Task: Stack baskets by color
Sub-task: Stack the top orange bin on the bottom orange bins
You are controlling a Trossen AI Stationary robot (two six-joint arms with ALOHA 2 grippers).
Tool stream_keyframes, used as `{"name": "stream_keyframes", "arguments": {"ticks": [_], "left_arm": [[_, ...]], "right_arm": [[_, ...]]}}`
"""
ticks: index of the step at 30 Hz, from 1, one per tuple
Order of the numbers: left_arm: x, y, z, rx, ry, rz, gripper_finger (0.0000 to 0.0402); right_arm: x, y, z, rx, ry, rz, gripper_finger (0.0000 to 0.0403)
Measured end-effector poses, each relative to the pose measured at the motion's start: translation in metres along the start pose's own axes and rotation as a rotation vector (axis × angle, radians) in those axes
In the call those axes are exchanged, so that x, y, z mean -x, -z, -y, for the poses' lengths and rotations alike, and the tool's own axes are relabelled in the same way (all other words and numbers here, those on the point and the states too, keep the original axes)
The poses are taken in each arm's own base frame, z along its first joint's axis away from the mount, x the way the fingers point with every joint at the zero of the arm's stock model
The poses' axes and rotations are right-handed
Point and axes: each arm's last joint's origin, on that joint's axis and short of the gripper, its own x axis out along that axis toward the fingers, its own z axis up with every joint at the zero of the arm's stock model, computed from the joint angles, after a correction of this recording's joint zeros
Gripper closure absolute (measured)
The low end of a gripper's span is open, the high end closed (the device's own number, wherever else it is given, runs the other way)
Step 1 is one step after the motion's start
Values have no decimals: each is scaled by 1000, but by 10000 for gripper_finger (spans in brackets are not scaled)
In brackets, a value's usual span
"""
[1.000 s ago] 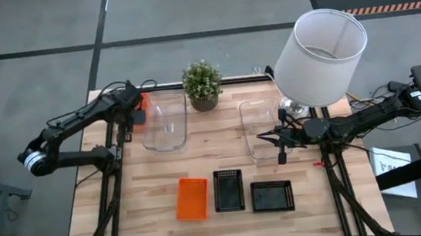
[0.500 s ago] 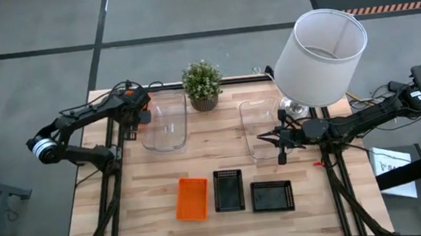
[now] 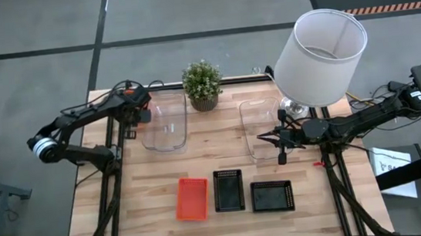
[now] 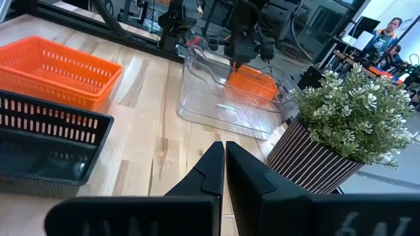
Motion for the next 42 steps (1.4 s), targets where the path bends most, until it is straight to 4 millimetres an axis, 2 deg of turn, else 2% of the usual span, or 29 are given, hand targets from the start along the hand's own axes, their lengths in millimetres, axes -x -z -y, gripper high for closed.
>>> {"name": "stream_keyframes", "arguments": {"ticks": [5,9,17,24,27,31,37,42], "left_arm": [[10,5,-3,29,-100,-49,398],[27,12,-7,67,-225,-103,399],[77,32,-8,203,-441,16,400],[118,38,8,243,-576,207,400],[134,32,16,220,-600,317,400],[151,16,30,107,-623,445,400],[179,-22,51,-31,-714,557,400],[199,-57,79,-195,-695,652,400]], "right_arm": [[0,0,0,-2,0,0,394],[0,0,0,-3,0,2,394],[0,-1,0,-6,1,5,394],[0,-2,1,-11,5,17,394],[0,-2,1,-11,6,19,394],[0,-2,1,-11,6,20,394],[0,-2,1,-18,5,18,394],[0,-1,0,-19,4,15,394]]}}
